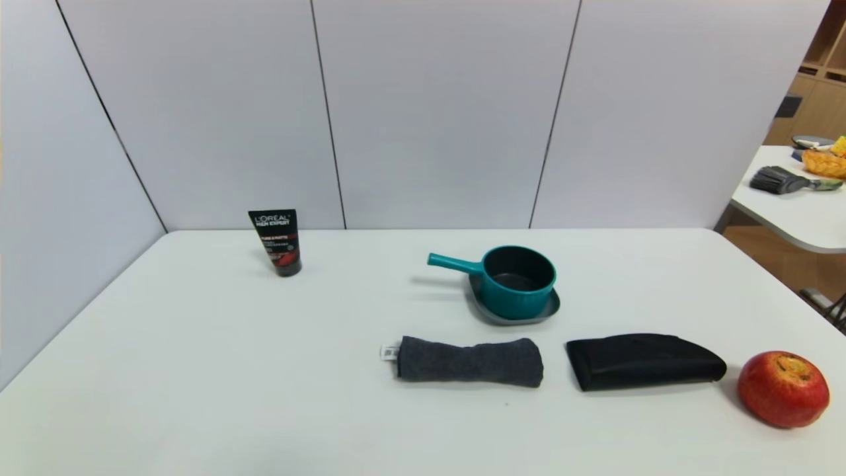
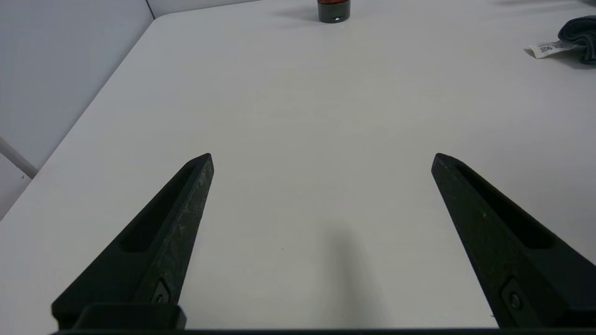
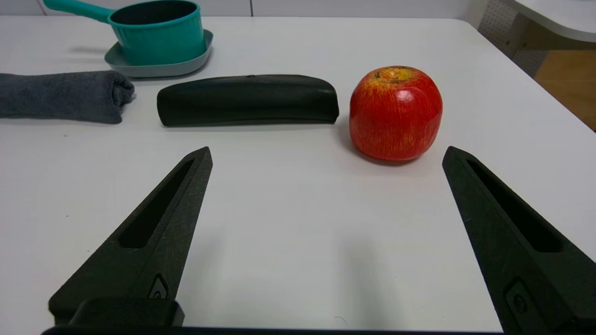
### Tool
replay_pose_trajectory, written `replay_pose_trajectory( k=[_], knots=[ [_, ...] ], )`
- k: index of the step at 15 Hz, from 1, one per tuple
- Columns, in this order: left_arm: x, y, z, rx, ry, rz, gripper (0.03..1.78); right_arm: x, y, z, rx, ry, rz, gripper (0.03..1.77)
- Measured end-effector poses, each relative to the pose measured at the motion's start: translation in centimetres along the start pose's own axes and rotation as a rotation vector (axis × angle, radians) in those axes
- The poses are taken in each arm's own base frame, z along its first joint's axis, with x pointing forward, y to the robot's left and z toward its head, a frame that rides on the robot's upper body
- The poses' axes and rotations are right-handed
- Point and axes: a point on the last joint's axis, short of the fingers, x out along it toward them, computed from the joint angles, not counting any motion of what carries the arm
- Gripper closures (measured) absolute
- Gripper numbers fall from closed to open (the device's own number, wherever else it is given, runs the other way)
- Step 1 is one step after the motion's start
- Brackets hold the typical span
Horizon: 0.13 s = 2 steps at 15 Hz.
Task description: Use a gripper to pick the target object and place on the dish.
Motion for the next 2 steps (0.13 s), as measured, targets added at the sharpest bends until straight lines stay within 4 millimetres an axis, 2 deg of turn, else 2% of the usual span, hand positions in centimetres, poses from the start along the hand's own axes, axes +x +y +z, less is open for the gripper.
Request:
replay_pose_trajectory(
  k=[2],
  knots=[
    [0.0, 0.0, 0.0, 0.0, 0.0, 0.0, 0.12, 0.0, 0.0, 0.0, 0.004, 0.0, -0.001, 0.09]
  ],
)
